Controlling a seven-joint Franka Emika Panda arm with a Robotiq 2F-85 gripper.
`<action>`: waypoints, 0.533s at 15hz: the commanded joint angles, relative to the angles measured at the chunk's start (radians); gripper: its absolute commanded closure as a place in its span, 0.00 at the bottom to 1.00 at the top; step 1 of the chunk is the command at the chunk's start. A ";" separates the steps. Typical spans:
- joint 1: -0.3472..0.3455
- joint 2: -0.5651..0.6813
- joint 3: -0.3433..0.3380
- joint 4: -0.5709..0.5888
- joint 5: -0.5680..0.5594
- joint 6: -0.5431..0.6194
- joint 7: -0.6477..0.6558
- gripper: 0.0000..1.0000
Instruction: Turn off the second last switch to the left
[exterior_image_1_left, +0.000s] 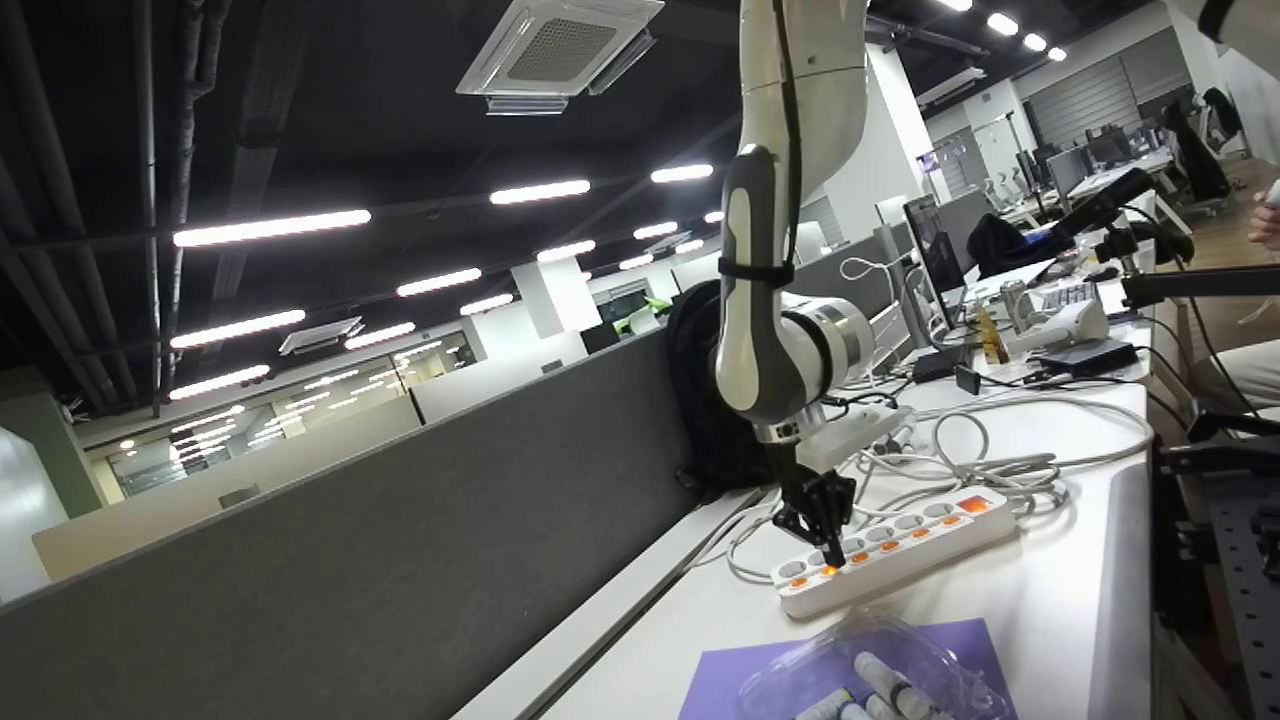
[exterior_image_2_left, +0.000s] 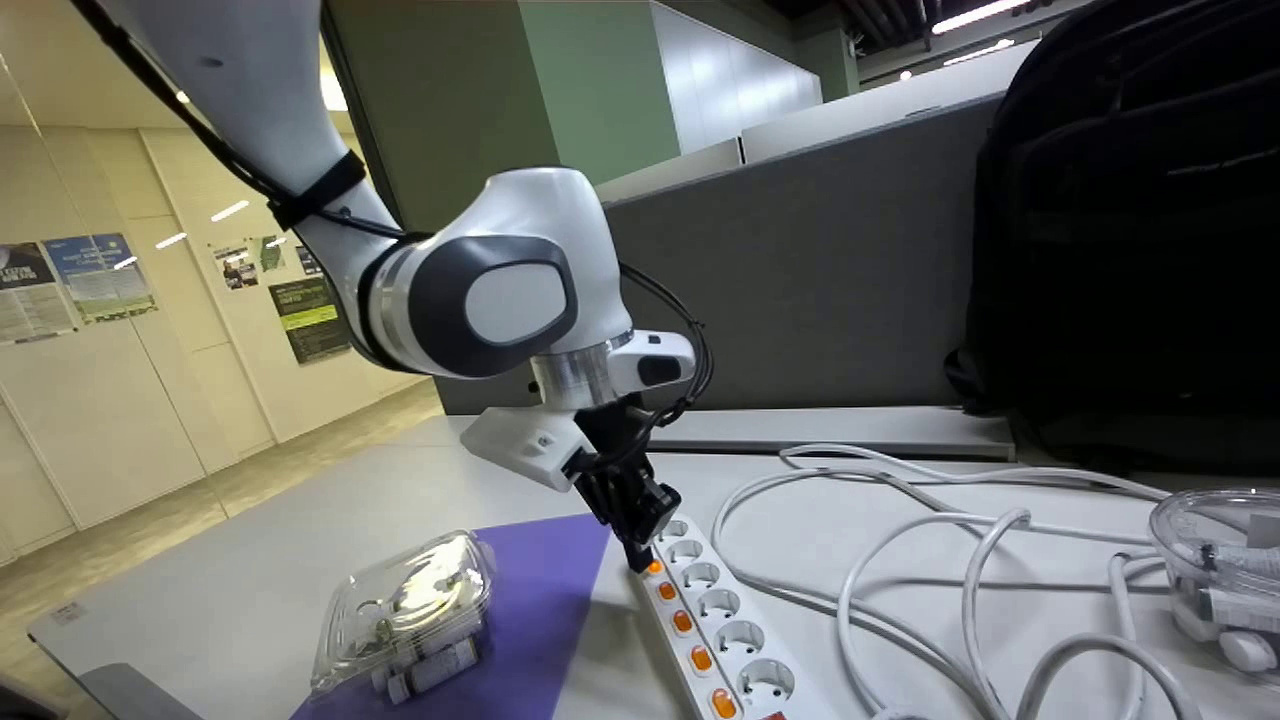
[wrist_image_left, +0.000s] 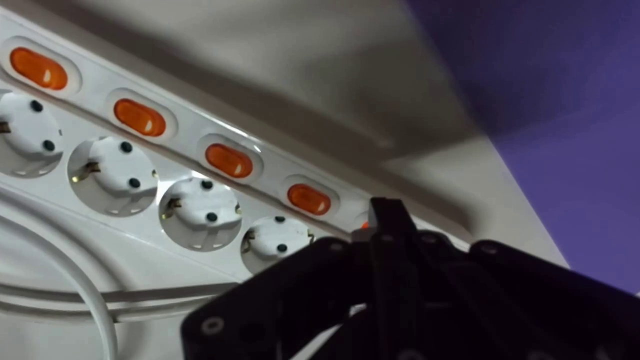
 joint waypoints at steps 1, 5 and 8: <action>-0.029 0.012 0.030 0.017 0.040 0.010 0.005 1.00; -0.050 0.029 0.053 0.035 0.078 0.010 0.001 1.00; -0.075 0.047 0.068 0.052 0.116 0.001 -0.002 1.00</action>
